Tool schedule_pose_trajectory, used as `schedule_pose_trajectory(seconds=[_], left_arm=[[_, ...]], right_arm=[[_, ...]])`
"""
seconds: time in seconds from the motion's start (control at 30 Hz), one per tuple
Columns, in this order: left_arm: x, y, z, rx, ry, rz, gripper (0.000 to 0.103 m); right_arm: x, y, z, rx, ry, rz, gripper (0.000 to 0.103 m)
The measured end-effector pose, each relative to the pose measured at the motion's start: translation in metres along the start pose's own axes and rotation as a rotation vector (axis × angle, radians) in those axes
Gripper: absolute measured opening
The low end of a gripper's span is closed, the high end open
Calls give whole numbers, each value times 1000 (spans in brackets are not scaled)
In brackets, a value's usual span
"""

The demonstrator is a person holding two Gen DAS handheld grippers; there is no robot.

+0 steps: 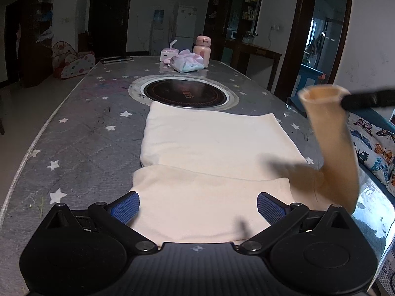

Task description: Fold clothes

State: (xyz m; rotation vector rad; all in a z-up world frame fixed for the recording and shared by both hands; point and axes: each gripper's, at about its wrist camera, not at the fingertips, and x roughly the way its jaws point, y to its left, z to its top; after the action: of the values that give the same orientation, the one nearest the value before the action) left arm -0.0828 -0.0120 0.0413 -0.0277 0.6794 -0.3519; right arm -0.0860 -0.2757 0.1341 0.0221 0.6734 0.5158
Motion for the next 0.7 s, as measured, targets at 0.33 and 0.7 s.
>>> schedule_pose_trajectory(seconds=[0.33,0.7], left_arm=[[-9,16,-2,-37,-15,8,103],[-9,21,-3,-50,-10,0,103]], right_arm=[[66,62,29,-76,37,174,5],[118,82,20,-51,101,253,8]])
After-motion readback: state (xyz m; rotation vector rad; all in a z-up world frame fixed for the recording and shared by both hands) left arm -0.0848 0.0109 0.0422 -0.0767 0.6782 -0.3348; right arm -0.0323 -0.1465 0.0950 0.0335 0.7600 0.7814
